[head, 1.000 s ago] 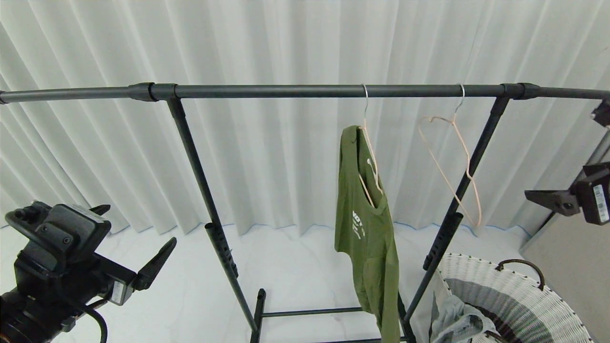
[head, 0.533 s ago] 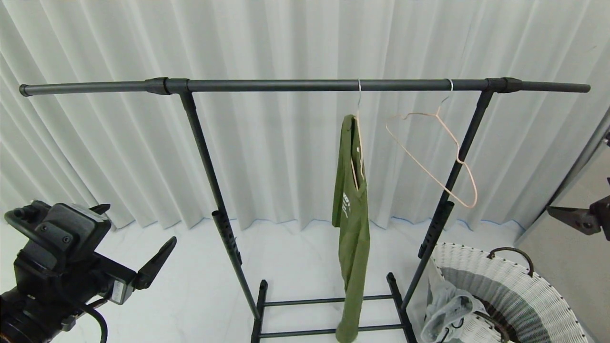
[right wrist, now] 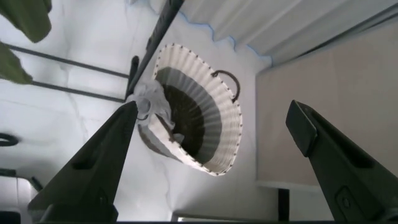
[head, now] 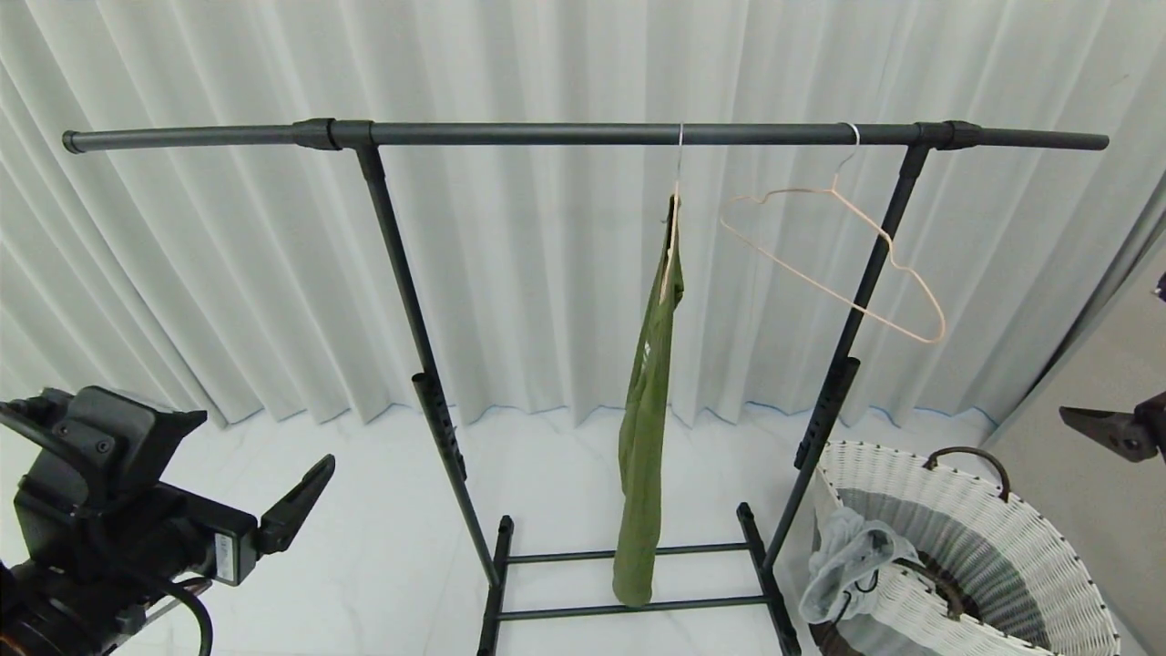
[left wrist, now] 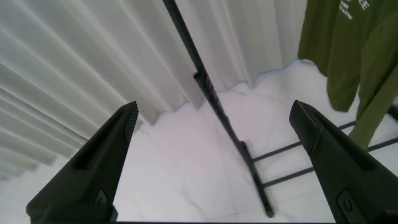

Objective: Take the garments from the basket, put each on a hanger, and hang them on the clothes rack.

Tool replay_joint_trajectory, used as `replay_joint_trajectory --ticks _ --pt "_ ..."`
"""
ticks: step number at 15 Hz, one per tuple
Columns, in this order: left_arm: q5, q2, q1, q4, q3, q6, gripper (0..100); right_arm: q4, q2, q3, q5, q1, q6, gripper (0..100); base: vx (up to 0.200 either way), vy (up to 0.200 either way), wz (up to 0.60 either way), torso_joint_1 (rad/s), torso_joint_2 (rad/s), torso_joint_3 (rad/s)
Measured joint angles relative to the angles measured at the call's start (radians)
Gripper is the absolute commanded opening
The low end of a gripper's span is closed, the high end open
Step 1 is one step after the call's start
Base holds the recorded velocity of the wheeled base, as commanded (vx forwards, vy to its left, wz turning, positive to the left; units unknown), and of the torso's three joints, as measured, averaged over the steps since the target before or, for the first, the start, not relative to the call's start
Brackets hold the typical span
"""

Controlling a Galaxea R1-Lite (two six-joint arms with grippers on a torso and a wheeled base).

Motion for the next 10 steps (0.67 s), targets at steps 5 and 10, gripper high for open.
replay_joint_trajectory --ticks 5,10 --pt "0.007 0.006 0.088 0.045 0.02 -0.071 100 -0.003 0.0 0.039 0.0 -0.001 0.001 100 0.0 0.0 0.0 -0.222 0.51 0.286" --pt "0.01 0.039 0.124 0.045 0.048 -0.073 100 -0.003 0.006 0.056 0.0 -0.037 0.001 100 0.0 0.0 0.0 -0.204 0.49 0.282"
